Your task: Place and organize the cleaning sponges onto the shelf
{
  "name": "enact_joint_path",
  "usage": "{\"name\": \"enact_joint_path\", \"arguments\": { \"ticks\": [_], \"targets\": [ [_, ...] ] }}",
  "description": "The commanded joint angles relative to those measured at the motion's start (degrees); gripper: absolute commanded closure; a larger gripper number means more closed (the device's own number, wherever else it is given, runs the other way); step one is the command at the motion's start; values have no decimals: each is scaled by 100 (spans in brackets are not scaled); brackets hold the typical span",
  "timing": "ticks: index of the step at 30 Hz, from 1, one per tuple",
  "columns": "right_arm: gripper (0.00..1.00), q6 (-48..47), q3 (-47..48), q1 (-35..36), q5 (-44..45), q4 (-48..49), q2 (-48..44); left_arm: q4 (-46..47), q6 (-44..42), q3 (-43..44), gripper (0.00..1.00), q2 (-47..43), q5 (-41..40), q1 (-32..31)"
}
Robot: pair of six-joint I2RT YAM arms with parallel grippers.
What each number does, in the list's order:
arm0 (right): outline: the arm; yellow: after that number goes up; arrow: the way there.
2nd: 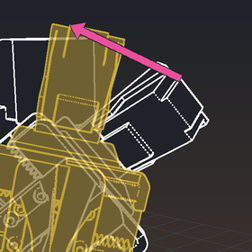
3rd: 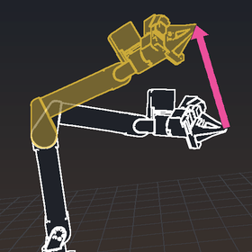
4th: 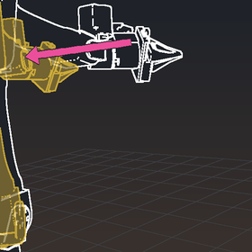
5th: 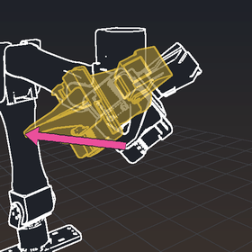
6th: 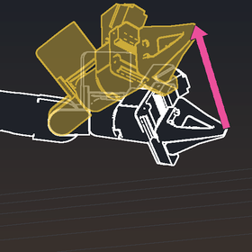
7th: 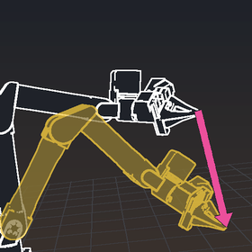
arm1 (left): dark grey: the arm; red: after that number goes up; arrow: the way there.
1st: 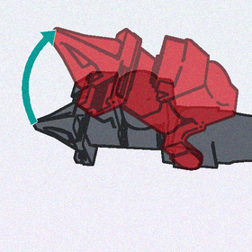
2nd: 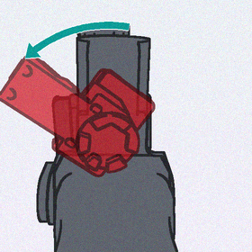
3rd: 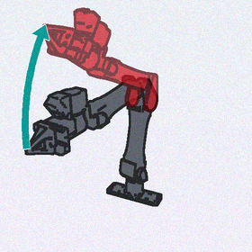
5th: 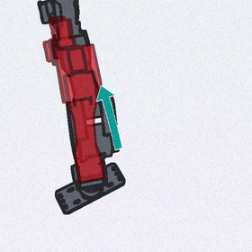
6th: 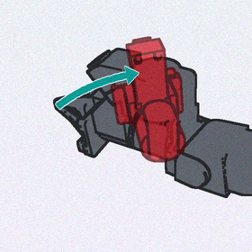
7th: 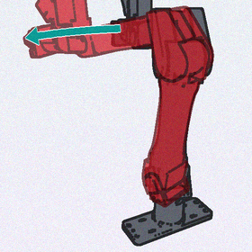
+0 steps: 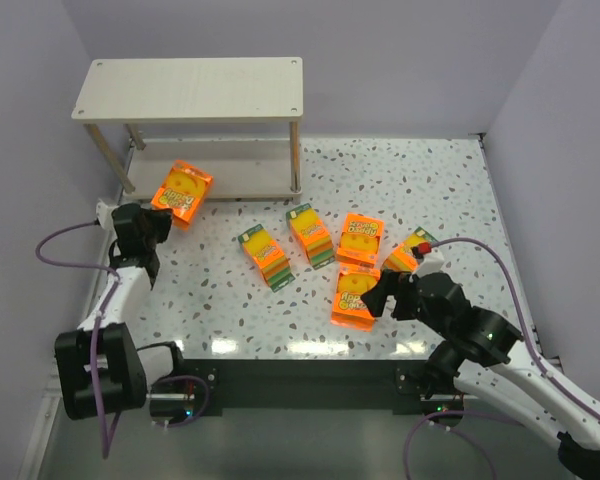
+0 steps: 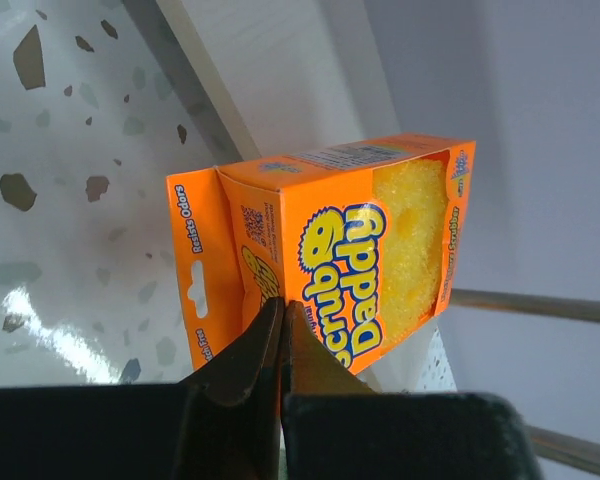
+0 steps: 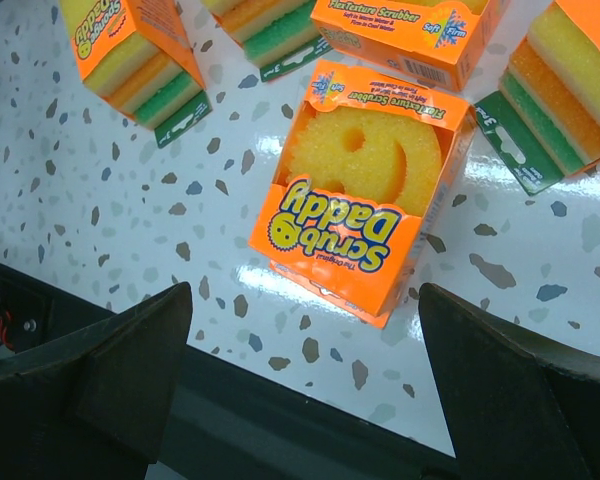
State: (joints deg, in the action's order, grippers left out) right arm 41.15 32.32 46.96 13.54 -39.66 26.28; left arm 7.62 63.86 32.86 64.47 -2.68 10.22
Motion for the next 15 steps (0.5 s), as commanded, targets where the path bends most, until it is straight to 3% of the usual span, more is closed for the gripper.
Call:
{"name": "enact_joint_path", "arguments": {
  "ticks": [1,8,15],
  "targets": [
    [1,-54,-41,-3,-88,274,26,1547,777,1,100,460,214,304],
    [1,-45,-217,15,-194,354,-36,1998,1393,633,100,1830,601,683],
    [1,-98,-235,6,-264,450,0,2052,1683,1063,100,2430,418,754]
  ]
}}
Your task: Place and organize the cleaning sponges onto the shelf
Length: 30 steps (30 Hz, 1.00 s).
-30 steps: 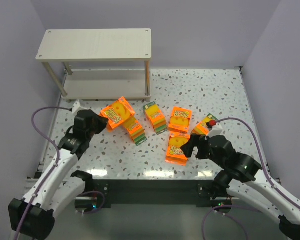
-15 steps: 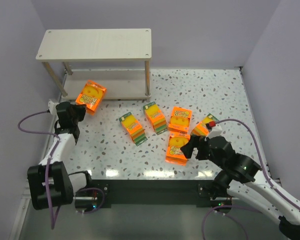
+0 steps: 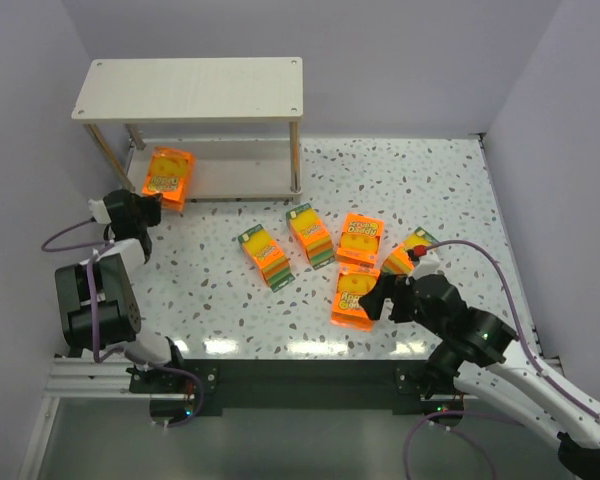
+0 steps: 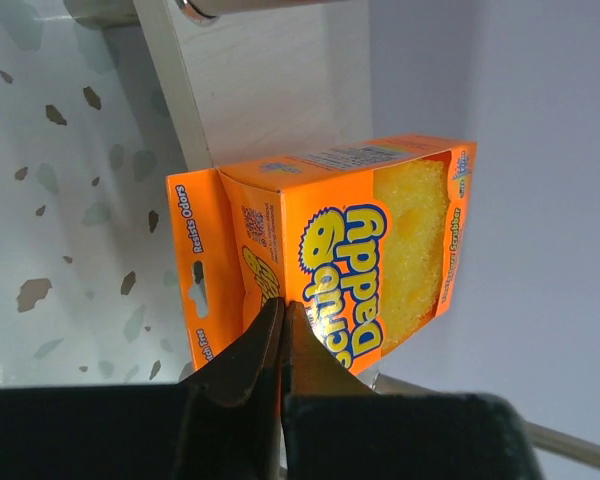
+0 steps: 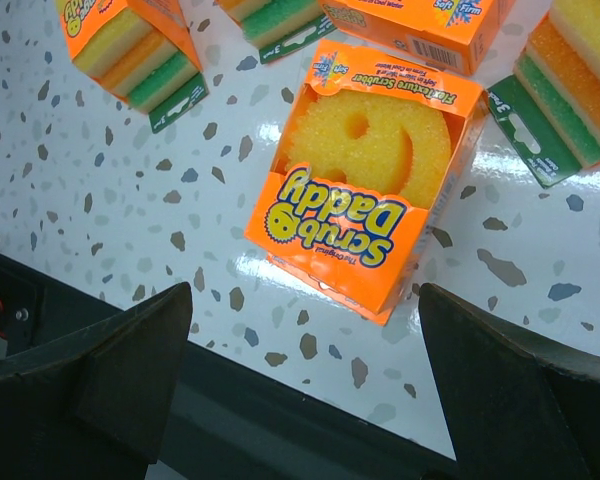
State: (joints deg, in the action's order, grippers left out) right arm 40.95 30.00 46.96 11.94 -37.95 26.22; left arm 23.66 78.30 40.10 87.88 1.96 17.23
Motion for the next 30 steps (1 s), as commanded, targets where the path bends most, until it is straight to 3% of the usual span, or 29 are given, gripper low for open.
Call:
{"name": "enact_joint_path", "arguments": {
  "ticks": [1,18,30],
  "targets": [
    [1,-87,6,6,-113,297,24,359,229,419,100,124,-90,43],
    [1,-114,-38,6,-298,535,235,-406,502,1264,100,889,-565,-18],
    [1,-70,-38,15,-368,482,208,-309,660,1553,100,1267,-653,-159]
  ]
}}
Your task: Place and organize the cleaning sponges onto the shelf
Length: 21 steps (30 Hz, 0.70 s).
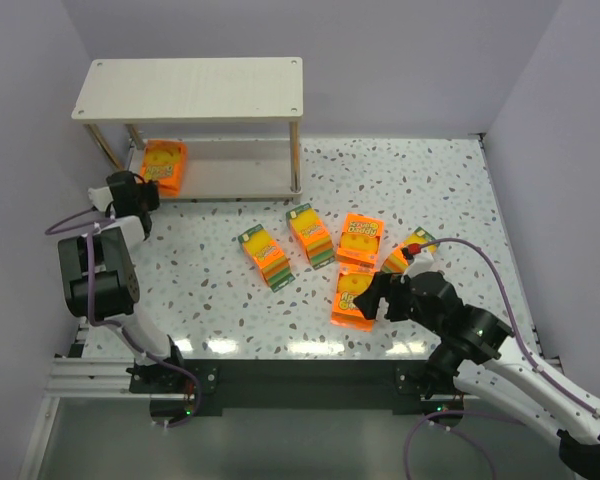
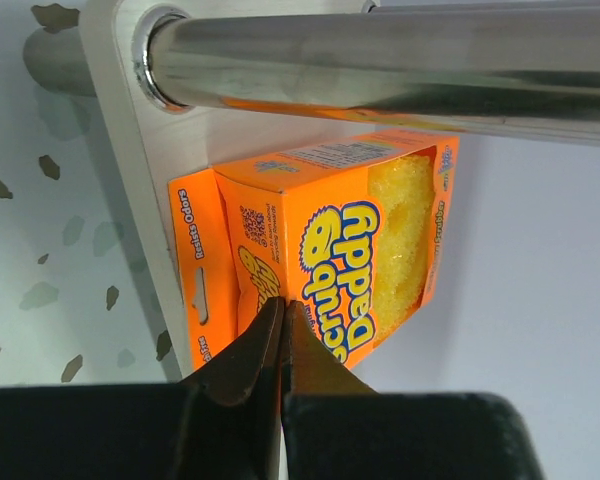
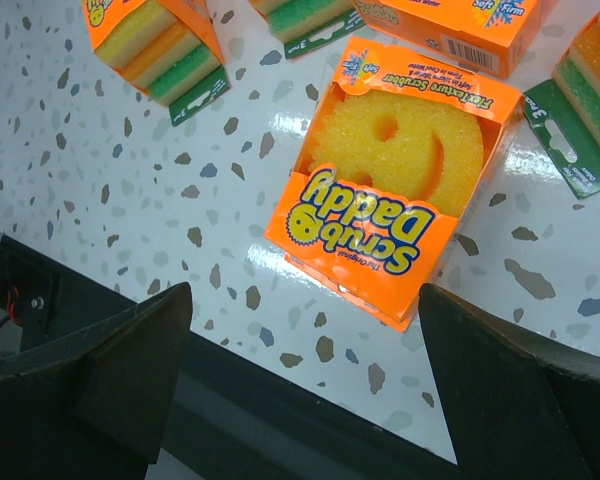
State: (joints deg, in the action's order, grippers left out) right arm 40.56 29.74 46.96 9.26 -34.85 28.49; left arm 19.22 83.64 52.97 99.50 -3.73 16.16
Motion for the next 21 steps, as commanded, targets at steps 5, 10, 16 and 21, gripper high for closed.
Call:
{"name": "enact_joint_path", "arguments": {
  "ticks": [5,10,16,21],
  "targets": [
    [1,-13,-20,6,-99,189,-19,108,13,284,98,69,-6,-52],
    [1,-21,-55,15,-135,268,25,705,-172,-181,70,-386,214,-52],
    [1,-30,-117,6,-161,295,-28,1137,-681,-674,39,-1063,574,-52],
    [1,-39,-170,6,-143,365,-46,1075,-1349,-1191,32,-1950,1110,-131]
  ]
}}
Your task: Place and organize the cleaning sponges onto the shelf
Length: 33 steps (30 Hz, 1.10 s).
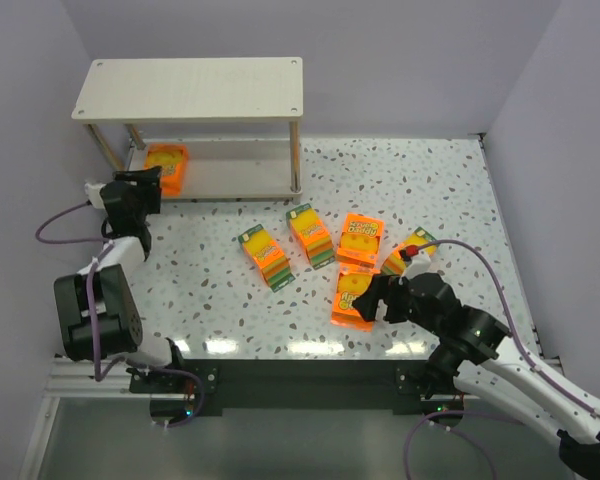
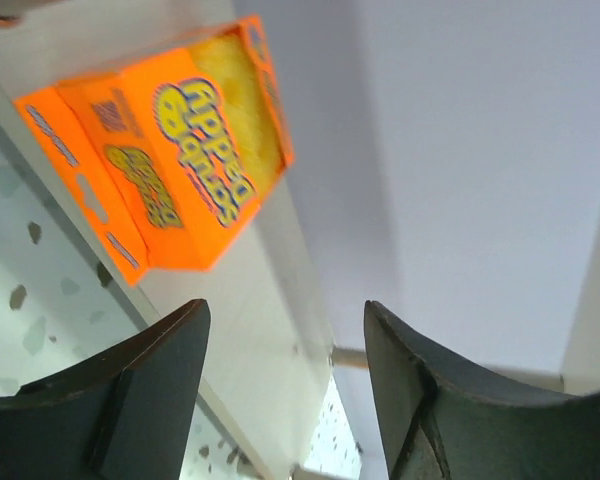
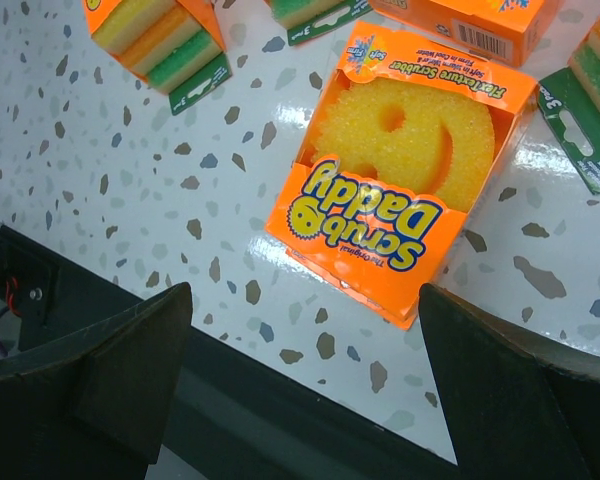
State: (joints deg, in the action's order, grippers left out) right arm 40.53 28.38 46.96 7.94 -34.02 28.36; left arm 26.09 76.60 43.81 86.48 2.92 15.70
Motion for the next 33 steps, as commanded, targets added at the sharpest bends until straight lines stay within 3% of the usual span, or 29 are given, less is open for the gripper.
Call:
{"name": "enact_joint_path", "arguments": {
  "ticks": [1,7,12,14,15,16,17,19,20,21,26,33],
  "targets": [
    [1,-54,-52,6,-21,317,-6,328,-777,-390,31,-1024,533,-120],
    [1,-133,-17,15,-47,616,345,-507,-1971,-1146,35,-2519,999,-848],
    [1,-239,176,15,145,975,819,-1561,-2948,-1463,46,-2952,1457,-1833],
    [6,-291,255,6,146,1186,1204,-1720,-3115,-1769,58,-3215,1344,-2148],
    [9,-344,273,15,94,1535,1355,-1982,-3133,-1849,75,-3329,1160,-2272],
    [14,-362,317,15,41,1730,1565,-2080,-3168,-1937,84,-3513,976,-2387],
    [26,-397,352,15,-38,2063,1968,-2255,-3299,-2068,97,-3567,695,-2544],
    [48,-476,492,15,-152,2346,2488,-2546,-3362,-2096,100,-3577,491,-2642],
    [84,-511,676,15,-144,2460,2725,-2556,-3423,-2200,100,-3559,534,-2738],
    [100,-546,764,15,-109,2662,3267,-2495,-3441,-2245,100,-3481,543,-2809],
    [100,-862,1643,15,-389,3216,4721,-2476,-3441,-2369,100,-3094,158,-3318],
    [100,-1214,2584,59,-530,3490,5961,-2354,-3546,-2342,100,-2733,-431,-3390]
  ]
}}
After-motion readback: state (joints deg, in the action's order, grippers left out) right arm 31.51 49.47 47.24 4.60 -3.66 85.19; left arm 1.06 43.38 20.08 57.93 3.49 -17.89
